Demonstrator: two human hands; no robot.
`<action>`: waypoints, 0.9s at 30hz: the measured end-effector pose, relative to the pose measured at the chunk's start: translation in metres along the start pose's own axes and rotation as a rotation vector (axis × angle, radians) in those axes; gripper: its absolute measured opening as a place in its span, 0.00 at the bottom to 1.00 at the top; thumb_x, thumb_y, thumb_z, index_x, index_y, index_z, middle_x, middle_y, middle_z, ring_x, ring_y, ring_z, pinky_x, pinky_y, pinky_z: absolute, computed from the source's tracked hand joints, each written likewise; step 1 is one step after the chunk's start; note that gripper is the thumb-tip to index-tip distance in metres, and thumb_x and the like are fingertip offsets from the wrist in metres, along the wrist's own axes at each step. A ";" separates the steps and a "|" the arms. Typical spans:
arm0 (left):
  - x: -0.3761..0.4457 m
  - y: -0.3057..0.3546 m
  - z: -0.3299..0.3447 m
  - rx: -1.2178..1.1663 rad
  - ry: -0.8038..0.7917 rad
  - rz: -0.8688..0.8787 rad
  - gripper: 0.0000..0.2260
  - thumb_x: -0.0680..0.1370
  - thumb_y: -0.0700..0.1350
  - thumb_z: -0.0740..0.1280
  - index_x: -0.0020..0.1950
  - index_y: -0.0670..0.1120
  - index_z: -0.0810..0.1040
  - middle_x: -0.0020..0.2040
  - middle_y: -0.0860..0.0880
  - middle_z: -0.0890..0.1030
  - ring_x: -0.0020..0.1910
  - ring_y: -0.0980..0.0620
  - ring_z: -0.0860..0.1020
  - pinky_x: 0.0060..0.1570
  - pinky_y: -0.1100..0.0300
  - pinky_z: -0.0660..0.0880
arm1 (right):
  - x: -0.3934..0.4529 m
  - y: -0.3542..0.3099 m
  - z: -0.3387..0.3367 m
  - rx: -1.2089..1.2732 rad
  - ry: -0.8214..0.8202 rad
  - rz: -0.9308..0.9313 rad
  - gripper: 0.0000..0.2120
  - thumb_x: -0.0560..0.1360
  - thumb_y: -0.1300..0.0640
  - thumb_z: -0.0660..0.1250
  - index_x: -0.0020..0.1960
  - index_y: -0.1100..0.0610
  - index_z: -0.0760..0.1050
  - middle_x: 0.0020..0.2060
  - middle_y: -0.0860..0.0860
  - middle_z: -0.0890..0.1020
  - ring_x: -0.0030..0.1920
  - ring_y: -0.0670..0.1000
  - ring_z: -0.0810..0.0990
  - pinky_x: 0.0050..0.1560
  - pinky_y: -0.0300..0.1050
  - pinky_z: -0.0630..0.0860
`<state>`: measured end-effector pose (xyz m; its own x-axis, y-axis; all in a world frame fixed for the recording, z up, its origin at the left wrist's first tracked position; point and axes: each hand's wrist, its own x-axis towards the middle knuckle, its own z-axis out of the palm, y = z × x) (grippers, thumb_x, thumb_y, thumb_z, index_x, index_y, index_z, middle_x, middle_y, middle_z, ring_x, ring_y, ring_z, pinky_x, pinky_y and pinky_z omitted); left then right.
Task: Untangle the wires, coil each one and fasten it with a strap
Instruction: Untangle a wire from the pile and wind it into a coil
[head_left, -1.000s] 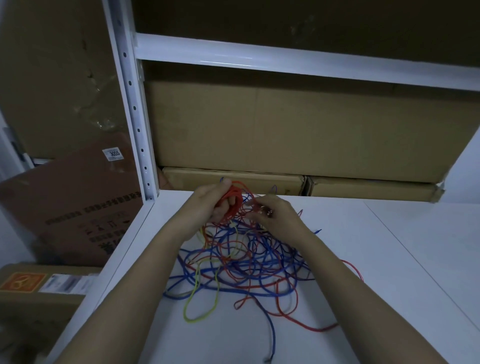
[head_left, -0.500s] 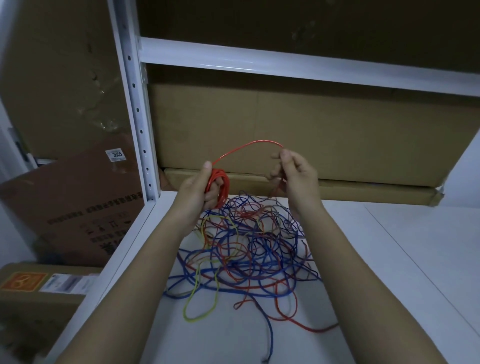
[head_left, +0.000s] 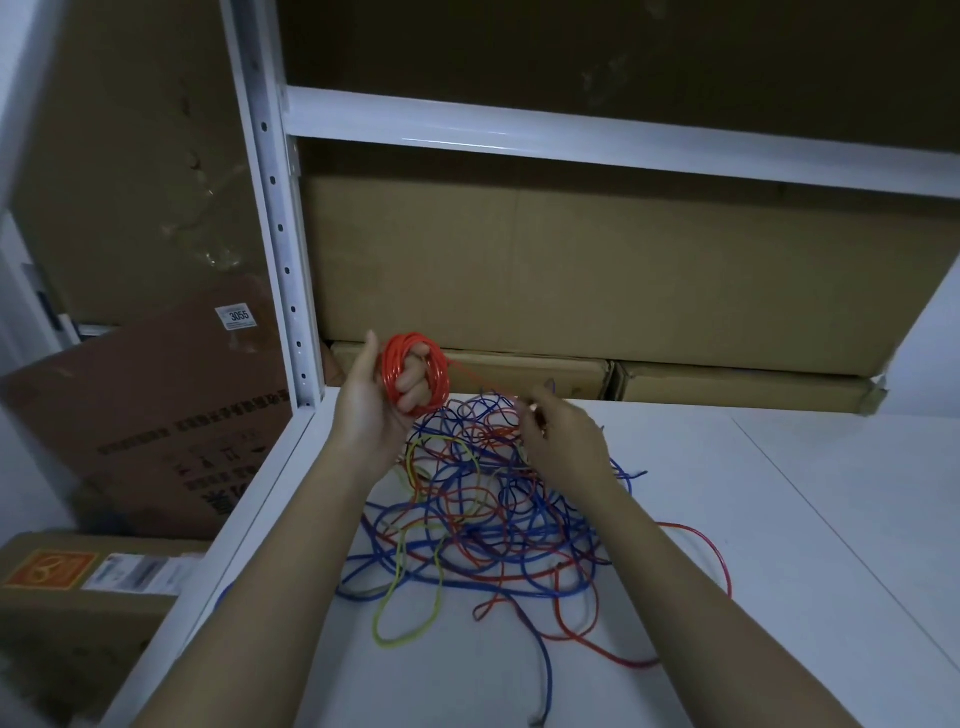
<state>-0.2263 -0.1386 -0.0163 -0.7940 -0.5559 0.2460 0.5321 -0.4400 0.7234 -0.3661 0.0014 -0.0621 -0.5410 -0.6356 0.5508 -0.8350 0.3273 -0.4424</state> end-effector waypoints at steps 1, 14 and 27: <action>0.000 0.000 -0.002 -0.036 0.006 0.008 0.23 0.84 0.51 0.45 0.45 0.39 0.73 0.26 0.51 0.66 0.23 0.56 0.62 0.28 0.66 0.67 | -0.004 -0.003 0.000 -0.108 -0.024 -0.077 0.11 0.82 0.53 0.57 0.51 0.55 0.76 0.36 0.51 0.79 0.37 0.53 0.77 0.33 0.46 0.71; -0.001 -0.027 -0.021 1.203 -0.063 0.079 0.11 0.83 0.52 0.54 0.51 0.45 0.68 0.42 0.47 0.74 0.40 0.58 0.72 0.46 0.56 0.69 | -0.015 -0.044 -0.014 -0.414 -0.074 -0.668 0.07 0.65 0.61 0.79 0.41 0.59 0.83 0.32 0.53 0.81 0.32 0.54 0.80 0.24 0.42 0.74; -0.004 -0.026 -0.010 0.849 -0.260 -0.217 0.29 0.74 0.68 0.47 0.33 0.48 0.75 0.24 0.53 0.67 0.23 0.56 0.62 0.26 0.66 0.62 | 0.007 -0.040 -0.028 0.372 -0.226 -0.154 0.04 0.78 0.56 0.65 0.52 0.52 0.71 0.32 0.43 0.74 0.33 0.46 0.72 0.36 0.50 0.70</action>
<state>-0.2338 -0.1318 -0.0427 -0.9472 -0.3002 0.1123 0.0502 0.2070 0.9770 -0.3396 0.0034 -0.0212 -0.3433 -0.8071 0.4804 -0.7890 -0.0298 -0.6137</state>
